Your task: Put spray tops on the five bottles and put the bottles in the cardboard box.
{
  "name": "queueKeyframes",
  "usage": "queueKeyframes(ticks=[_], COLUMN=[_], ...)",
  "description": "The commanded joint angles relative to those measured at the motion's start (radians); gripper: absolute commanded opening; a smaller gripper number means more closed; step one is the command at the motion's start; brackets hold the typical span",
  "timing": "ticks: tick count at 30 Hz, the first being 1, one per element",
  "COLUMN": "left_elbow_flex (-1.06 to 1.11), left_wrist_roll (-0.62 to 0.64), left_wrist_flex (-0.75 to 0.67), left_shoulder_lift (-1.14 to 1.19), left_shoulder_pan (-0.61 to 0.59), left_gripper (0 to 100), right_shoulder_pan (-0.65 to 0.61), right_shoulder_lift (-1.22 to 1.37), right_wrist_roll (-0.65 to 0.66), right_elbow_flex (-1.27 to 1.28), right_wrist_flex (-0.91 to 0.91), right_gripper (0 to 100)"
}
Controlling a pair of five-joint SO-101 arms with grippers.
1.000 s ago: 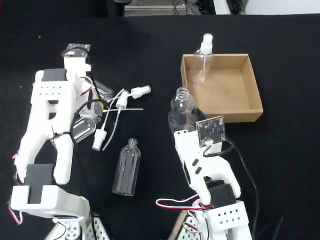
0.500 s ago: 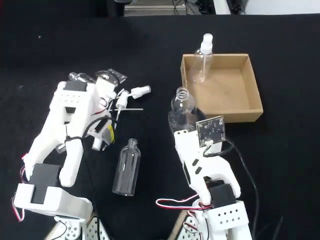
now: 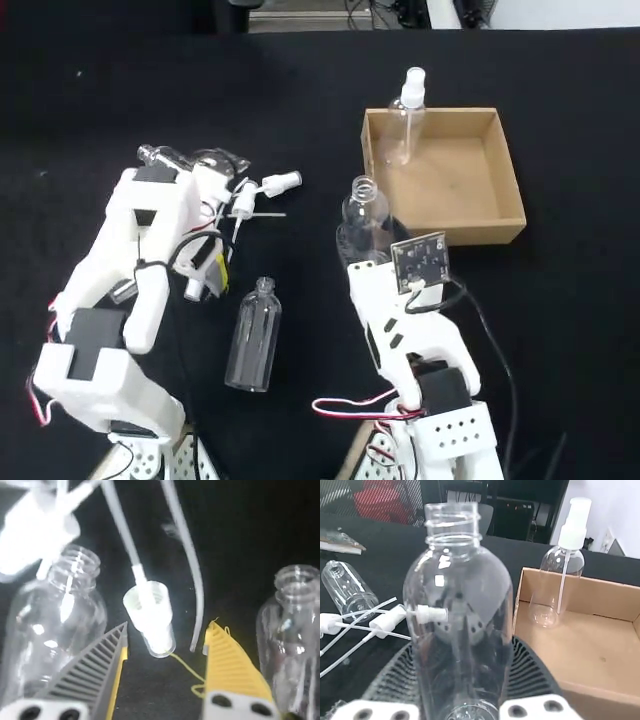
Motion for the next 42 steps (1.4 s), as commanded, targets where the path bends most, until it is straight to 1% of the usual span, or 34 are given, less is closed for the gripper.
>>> queueKeyframes(ticks=[1,7,9,13,17,21,25,37,42], left_elbow_flex=[-0.024,0.074,0.102,0.119,0.117,0.116,0.156,0.390,0.461], left_wrist_roll=[0.117,0.112,0.117,0.118,0.112,0.112,0.112,0.121,0.226], left_wrist_flex=[-0.020,-0.184,-0.206,-0.201,-0.091,-0.075,-0.153,-0.377,-0.485], left_shoulder_lift=[-0.002,-0.002,-0.005,-0.040,-0.144,-0.278,-0.316,-0.325,-0.316], left_shoulder_pan=[-0.004,-0.012,-0.012,-0.012,-0.015,-0.068,-0.096,-0.071,-0.071], left_gripper=[24,24,24,24,24,24,24,24,24], right_shoulder_pan=[-0.005,-0.005,-0.005,-0.005,-0.005,-0.006,-0.006,-0.009,-0.009], right_shoulder_lift=[-0.016,-0.016,-0.016,-0.016,-0.016,-0.016,-0.016,-0.016,-0.016], right_wrist_roll=[0.000,0.000,0.000,0.000,0.000,0.000,0.000,0.000,0.000], right_elbow_flex=[-0.012,-0.007,-0.007,-0.005,-0.005,-0.004,-0.002,0.012,0.012], right_wrist_flex=[-0.029,-0.029,-0.029,-0.029,-0.029,-0.028,-0.028,-0.029,-0.029], right_gripper=[1.1,1.1,1.1,1.1,1.1,1.1,1.1,1.1,1.1])
